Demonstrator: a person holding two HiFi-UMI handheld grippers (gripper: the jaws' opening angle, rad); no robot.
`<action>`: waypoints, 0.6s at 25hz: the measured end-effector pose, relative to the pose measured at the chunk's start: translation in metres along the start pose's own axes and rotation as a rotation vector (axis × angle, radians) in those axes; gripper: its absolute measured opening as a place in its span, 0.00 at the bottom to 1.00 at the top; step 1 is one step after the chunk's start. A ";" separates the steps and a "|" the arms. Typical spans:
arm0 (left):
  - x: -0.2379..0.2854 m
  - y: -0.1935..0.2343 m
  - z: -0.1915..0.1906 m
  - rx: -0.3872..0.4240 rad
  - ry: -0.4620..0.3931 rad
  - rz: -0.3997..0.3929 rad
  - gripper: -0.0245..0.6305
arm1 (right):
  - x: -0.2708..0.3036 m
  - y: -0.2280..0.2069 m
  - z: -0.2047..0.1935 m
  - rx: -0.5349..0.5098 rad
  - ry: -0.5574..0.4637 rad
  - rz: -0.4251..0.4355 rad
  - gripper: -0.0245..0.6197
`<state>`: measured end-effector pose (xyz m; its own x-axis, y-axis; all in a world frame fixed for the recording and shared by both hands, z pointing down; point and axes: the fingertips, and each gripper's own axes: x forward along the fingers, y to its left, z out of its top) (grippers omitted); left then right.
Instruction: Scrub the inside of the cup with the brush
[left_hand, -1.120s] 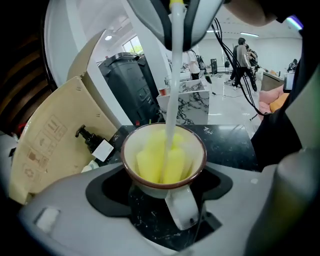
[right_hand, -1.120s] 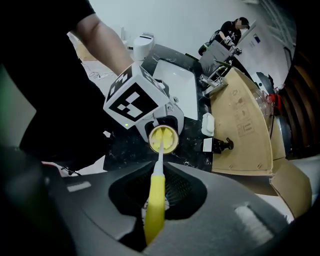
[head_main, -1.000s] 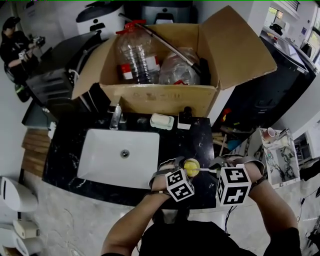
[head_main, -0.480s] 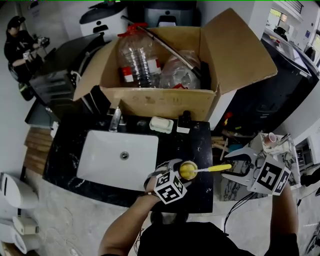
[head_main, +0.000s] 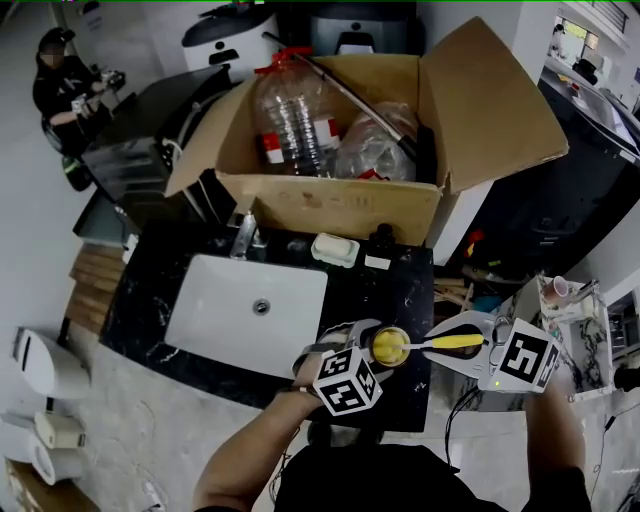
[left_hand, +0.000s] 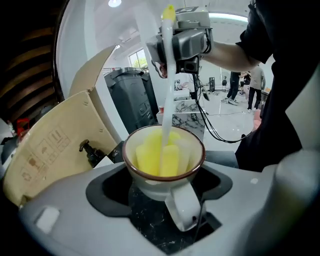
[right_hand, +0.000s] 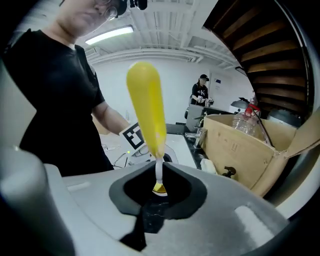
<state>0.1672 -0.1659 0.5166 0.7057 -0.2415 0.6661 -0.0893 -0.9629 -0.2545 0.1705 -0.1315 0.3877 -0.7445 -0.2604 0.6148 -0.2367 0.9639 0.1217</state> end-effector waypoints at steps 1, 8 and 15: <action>0.001 -0.001 -0.001 0.006 0.015 0.006 0.65 | -0.001 -0.004 -0.002 -0.009 0.002 -0.021 0.10; 0.003 0.004 -0.004 -0.004 0.106 0.074 0.65 | -0.006 -0.006 -0.008 -0.114 0.027 -0.092 0.11; 0.015 0.024 -0.020 0.037 0.212 0.130 0.65 | 0.009 0.001 -0.021 -0.018 0.035 -0.104 0.10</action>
<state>0.1620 -0.1955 0.5346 0.5265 -0.3867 0.7571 -0.1416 -0.9180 -0.3704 0.1770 -0.1318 0.4100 -0.6937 -0.3576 0.6252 -0.3005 0.9326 0.2000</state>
